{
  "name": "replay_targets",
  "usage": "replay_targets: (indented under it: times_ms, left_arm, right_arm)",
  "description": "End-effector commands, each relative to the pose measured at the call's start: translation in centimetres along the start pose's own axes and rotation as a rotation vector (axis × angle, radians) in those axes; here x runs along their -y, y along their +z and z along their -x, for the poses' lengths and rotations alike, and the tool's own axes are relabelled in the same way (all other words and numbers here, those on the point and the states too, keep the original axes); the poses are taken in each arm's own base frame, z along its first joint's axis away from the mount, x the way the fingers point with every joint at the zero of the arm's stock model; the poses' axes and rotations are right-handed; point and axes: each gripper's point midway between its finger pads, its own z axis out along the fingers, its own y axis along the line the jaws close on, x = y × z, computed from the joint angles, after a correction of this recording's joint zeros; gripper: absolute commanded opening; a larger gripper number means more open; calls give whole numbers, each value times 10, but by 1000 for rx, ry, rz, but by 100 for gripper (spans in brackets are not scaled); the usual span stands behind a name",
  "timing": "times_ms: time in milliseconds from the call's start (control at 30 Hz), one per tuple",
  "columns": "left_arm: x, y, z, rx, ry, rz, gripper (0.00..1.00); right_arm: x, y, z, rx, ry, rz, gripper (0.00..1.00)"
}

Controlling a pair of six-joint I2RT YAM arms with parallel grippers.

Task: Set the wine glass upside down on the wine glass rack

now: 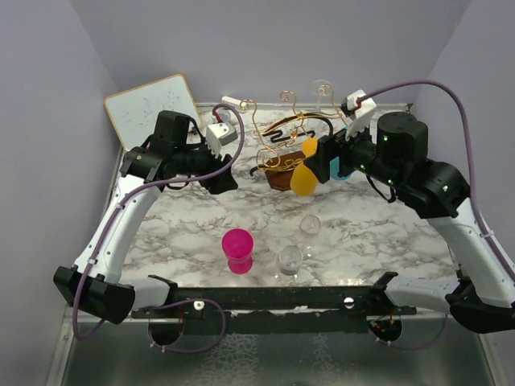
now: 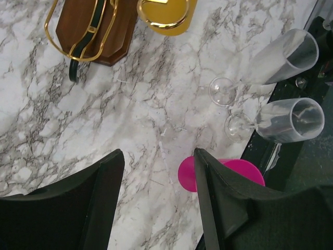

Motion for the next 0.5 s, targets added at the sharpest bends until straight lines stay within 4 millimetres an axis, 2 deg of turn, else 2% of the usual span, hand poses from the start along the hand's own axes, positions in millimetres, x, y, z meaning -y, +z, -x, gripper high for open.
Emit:
replay_targets:
  times_ms: [0, 33, 100, 167, 300, 367, 467]
  left_arm:
    - [-21, -4, -5, 29, -42, 80, 59]
    - [-27, -5, -7, 35, -70, 96, 59]
    - [-41, -10, -11, 48, -131, 135, 59]
    - [-52, -15, -14, 53, -156, 170, 59]
    - [-65, -27, -15, 67, -165, 241, 60]
    - [-68, -34, -15, 66, -157, 272, 61]
    - [-68, -39, -18, 76, -158, 282, 61]
  right_arm:
    - [-9, -59, -83, -518, 158, -26, 86]
    - [-11, -60, -89, -552, 180, -28, 85]
    - [-31, -71, -101, -589, 268, 53, 83]
    - [-38, -76, -119, -645, 321, 68, 80]
    - [-24, -78, -161, -735, 345, -52, 72]
    - [-23, -79, -177, -766, 348, -62, 71]
    - [-19, -76, -189, -753, 333, -74, 69]
